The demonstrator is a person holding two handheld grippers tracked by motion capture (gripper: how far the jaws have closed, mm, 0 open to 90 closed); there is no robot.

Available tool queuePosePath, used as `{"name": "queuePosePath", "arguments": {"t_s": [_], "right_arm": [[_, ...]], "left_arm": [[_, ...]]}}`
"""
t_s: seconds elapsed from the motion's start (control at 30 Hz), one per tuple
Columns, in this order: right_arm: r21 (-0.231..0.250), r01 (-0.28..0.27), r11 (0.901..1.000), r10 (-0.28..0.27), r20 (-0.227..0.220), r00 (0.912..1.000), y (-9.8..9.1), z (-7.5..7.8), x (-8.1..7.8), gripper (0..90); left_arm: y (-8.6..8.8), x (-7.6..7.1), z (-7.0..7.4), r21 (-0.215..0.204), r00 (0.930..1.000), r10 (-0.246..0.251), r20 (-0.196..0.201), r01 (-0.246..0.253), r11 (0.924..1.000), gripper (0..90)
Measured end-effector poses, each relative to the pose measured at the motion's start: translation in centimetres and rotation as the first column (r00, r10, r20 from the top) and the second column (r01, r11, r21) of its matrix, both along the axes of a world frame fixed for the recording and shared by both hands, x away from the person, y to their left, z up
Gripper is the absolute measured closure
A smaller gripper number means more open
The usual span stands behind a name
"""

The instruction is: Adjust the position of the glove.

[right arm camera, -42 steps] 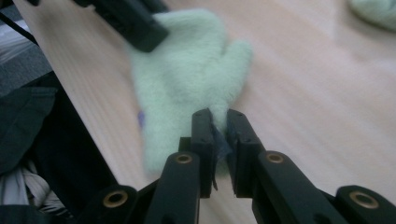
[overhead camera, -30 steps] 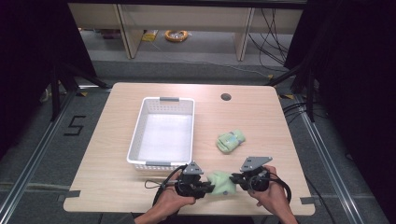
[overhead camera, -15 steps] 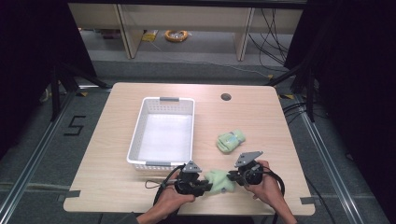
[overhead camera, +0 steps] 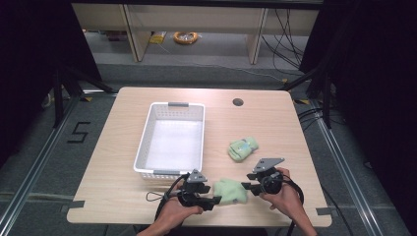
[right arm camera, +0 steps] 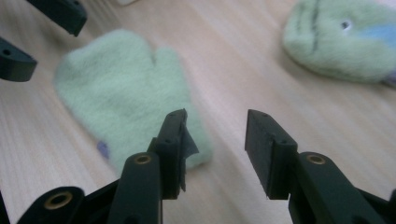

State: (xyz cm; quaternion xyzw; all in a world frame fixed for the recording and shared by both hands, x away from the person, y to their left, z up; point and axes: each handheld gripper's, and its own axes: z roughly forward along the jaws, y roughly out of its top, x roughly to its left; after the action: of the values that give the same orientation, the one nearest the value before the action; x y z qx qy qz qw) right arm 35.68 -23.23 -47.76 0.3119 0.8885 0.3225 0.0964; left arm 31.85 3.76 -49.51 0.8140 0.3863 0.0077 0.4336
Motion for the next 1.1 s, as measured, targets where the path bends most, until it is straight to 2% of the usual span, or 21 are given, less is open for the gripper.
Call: {"name": "queuePosePath", "arguments": {"t_s": [0.1,0.2,0.27,0.3,0.4,0.43,0.53,0.57,0.6,0.7,0.73,0.77,0.8,0.83,0.87,0.9,0.93,1.0,1.03,1.07,1.1], "right_arm": [[0.010,0.030,0.9995,-0.030,0.041,0.9987,-0.4,0.7,0.5,58.0],[0.019,0.060,0.9980,-0.061,0.065,0.9960,-0.7,1.1,1.1,57.9],[0.020,0.086,0.9961,-0.087,0.068,0.9939,-1.0,1.4,2.0,58.7],[0.023,0.097,0.9951,-0.098,0.095,0.9906,-1.0,1.4,2.4,58.8],[0.022,0.114,0.9933,-0.115,0.097,0.9885,-1.1,1.5,3.3,58.8],[0.017,0.117,0.9930,-0.118,0.084,0.9894,-1.2,1.7,3.6,58.9],[0.031,0.140,0.9897,-0.142,0.092,0.9856,-1.1,1.8,4.6,58.6],[0.034,0.155,0.9873,-0.158,0.079,0.9843,-0.9,1.8,4.8,58.6],[0.015,0.147,0.9890,-0.148,0.085,0.9853,-1.0,1.9,5.3,58.4],[0.043,0.159,0.9863,-0.163,0.120,0.9792,-0.7,1.7,6.5,57.9],[0.026,0.161,0.9867,-0.162,0.104,0.9812,-0.8,1.9,6.8,57.7],[0.018,0.163,0.9865,-0.164,0.101,0.9814,-0.7,1.9,7.1,57.4],[0.021,0.169,0.9854,-0.170,0.106,0.9797,-0.6,1.8,7.5,57.1],[0.015,0.172,0.9850,-0.172,0.099,0.9801,-0.6,1.8,7.8,56.9],[0.023,0.177,0.9839,-0.179,0.101,0.9788,-0.5,1.7,8.1,56.9],[0.017,0.177,0.9840,-0.178,0.093,0.9796,-0.5,1.6,8.5,56.9],[0.038,0.184,0.9821,-0.188,0.121,0.9747,-0.3,1.3,8.8,57.0],[0.017,0.188,0.9820,-0.189,0.094,0.9774,-0.2,1.2,9.4,57.1],[0.034,0.198,0.9797,-0.200,0.104,0.9742,0.0,0.7,9.8,57.1],[0.014,0.200,0.9796,-0.201,0.104,0.9741,0.0,0.6,10.0,57.1],[0.001,0.206,0.9786,-0.205,0.078,0.9756,-0.1,0.7,10.1,57.1]], "left_arm": [[0.7,-0.3,0.4,0.019,0.9998,-0.016,0.015,0.015,0.9997,39.6],[1.0,-0.5,0.6,0.016,0.9998,-0.010,0.018,0.010,0.9998,39.2],[1.3,-1.0,0.8,0.004,0.9991,-0.005,0.041,0.005,1.0000,38.2],[1.3,-1.1,0.8,0.002,0.9992,-0.002,0.039,0.002,1.0000,37.4],[1.8,-1.3,0.9,0.019,0.9988,-0.005,0.048,0.004,0.9998,34.6],[1.8,-1.4,0.8,-0.003,0.9990,0.009,0.043,-0.008,1.0000,33.7],[2.4,-1.5,0.6,-0.013,0.9996,0.015,0.024,-0.015,0.9998,32.8],[2.5,-1.6,0.4,-0.014,0.9990,0.028,0.034,-0.027,0.9995,32.8],[2.8,-1.6,0.4,0.000,0.9996,0.012,0.026,-0.012,0.9999,32.5],[3.3,-1.8,0.4,-0.009,0.9991,0.037,0.020,-0.037,0.9993,30.8],[3.5,-1.9,0.4,-0.018,0.9991,0.040,0.012,-0.040,0.9991,29.8],[3.8,-2.0,0.5,0.003,0.9989,0.043,0.016,-0.043,0.9991,29.0],[3.8,-2.0,0.4,-0.022,0.9988,0.047,0.016,-0.047,0.9987,28.6],[4.0,-2.1,0.3,-0.020,0.9987,0.048,0.019,-0.047,0.9987,28.3],[4.3,-2.2,0.4,0.009,0.9989,0.044,0.018,-0.044,0.9990,28.1],[4.3,-2.3,0.2,-0.013,0.9982,0.056,0.021,-0.055,0.9984,28.0],[4.5,-2.3,0.1,-0.009,0.9989,0.045,0.015,-0.045,0.9989,28.0],[4.8,-2.2,0.0,0.005,0.9987,0.049,0.016,-0.049,0.9988,28.0],[4.8,-2.2,-0.1,-0.004,0.9983,0.056,0.013,-0.056,0.9984,28.0],[4.9,-2.2,0.0,-0.006,0.9984,0.055,0.013,-0.055,0.9985,28.0],[4.9,-2.2,0.0,-0.006,0.9984,0.055,0.013,-0.055,0.9985,28.0]]}}
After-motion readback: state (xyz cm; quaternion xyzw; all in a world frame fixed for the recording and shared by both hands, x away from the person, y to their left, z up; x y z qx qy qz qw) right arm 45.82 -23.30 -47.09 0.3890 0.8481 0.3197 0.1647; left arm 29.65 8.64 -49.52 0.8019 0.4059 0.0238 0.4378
